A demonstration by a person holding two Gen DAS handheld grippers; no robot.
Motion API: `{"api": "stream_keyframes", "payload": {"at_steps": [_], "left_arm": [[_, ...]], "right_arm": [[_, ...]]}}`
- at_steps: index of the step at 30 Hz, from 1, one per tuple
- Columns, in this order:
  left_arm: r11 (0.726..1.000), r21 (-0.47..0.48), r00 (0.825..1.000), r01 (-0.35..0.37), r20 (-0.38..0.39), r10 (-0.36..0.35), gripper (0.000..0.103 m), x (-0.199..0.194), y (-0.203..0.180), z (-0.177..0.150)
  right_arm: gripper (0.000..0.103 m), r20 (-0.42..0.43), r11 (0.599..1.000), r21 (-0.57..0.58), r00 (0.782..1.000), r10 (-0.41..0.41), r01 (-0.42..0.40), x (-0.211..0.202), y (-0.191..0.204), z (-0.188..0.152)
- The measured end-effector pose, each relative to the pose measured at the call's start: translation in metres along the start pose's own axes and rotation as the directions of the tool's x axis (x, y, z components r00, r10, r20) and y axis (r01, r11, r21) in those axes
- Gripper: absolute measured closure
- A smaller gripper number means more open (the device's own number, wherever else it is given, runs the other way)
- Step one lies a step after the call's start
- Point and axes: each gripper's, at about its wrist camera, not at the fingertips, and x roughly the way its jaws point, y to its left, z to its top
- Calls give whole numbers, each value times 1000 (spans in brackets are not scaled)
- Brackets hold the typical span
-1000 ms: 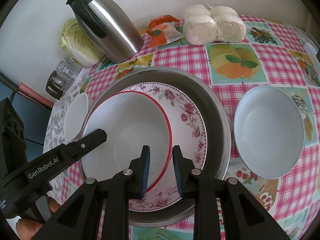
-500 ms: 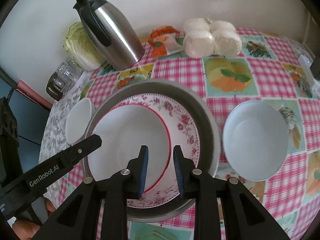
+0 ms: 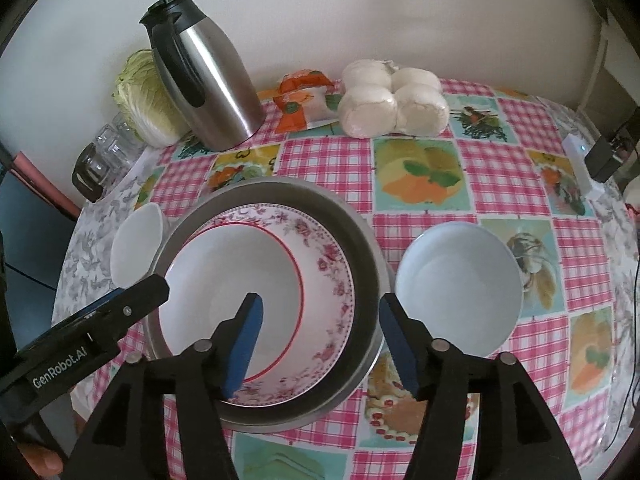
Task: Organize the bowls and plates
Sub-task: 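Open both tools to release the red-rimmed bowl in the basin, then move both tools to the rim of the white square bowl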
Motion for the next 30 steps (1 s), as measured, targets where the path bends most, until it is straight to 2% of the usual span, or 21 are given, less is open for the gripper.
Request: {"api": "stream_keyframes", "payload": {"at_steps": [1,6,9,12,15,30], "left_arm": [[1000,-2,1000,-4,0,4,18,0,1,0],[1000,-12,1000,-23,7,23,13,-2,4,0],[999,-29,999,-26,21,26,0,-4,8,0],[999,-36,999,-35,40,36,0,-7,11,1],[998,-37,997,-55,54,57,0,-9,13,1],[995,-84,995,-46,85,54,0,-21,34,7]], "right_arm": [[30,2,1000,-4,1000,-12,12,-1,0,0],[30,14,1000,-8,999,-29,29,-5,-2,1],[30,19,999,-12,999,-41,41,-7,-1,0],[29,24,999,-16,998,-50,51,-9,-1,0],[10,30,998,-20,998,-59,60,-10,-1,-1],[10,45,993,-65,994,-97,100,-12,11,-2]]}}
